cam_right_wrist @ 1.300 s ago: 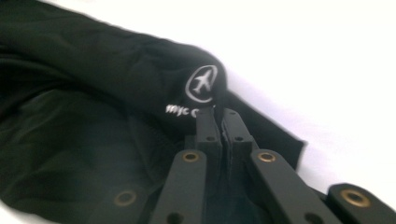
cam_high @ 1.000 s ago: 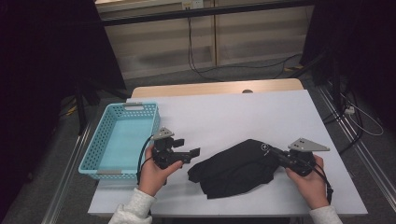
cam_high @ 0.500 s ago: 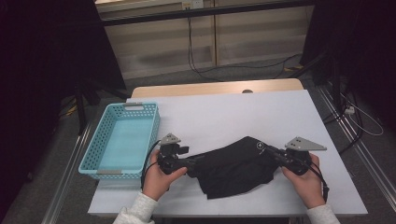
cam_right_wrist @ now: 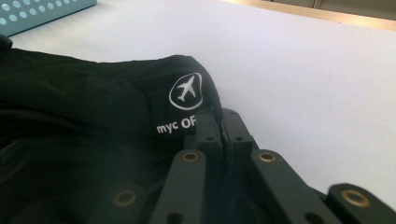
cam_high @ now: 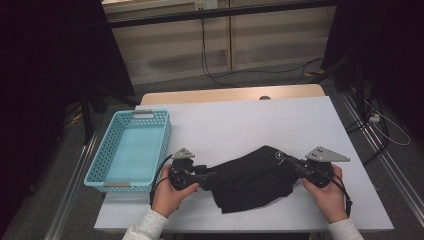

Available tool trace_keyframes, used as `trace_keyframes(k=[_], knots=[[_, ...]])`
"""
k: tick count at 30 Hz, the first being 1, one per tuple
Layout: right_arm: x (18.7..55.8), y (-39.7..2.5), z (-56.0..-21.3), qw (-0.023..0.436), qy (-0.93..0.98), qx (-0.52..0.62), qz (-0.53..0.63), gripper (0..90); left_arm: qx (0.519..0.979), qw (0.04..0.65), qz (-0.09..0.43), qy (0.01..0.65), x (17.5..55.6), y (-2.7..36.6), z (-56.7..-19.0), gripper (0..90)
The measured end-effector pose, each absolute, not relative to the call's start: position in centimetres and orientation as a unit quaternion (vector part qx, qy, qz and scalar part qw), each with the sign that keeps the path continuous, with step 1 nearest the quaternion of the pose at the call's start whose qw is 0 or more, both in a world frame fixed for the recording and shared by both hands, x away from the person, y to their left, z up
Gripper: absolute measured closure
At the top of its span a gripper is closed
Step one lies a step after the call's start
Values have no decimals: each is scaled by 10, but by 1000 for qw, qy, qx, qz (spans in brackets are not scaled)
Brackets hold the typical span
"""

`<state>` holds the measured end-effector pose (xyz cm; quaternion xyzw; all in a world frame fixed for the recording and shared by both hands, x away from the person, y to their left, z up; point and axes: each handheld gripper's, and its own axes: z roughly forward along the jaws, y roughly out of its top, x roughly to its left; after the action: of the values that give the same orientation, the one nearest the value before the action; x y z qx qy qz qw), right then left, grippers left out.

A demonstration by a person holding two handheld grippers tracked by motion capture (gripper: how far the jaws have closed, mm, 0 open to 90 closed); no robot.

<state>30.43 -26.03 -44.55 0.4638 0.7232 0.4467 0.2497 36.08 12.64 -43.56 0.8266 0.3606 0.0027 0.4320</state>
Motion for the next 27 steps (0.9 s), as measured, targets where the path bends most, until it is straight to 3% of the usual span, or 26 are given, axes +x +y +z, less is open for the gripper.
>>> trace_keyframes(k=[3, 6, 7, 8, 19, 27], knots=[[304, -262, -445, 252, 722, 465, 447, 879, 834, 426, -10, 350, 360, 125, -435, 647], [304, -262, -445, 252, 721, 466, 447, 879, 836, 426, -15, 347, 360, 125, -435, 715], [303, -262, -445, 252, 721, 464, 448, 879, 838, 426, -13, 342, 359, 124, -434, 801], [303, -262, -445, 252, 721, 464, 448, 879, 838, 426, -13, 342, 359, 124, -434, 831], [299, -265, -436, 255, 717, 455, 463, 879, 810, 465, 28, 355, 383, 126, -415, 860], [289, -250, -437, 241, 738, 432, 459, 879, 803, 464, 35, 371, 402, 125, -423, 860]])
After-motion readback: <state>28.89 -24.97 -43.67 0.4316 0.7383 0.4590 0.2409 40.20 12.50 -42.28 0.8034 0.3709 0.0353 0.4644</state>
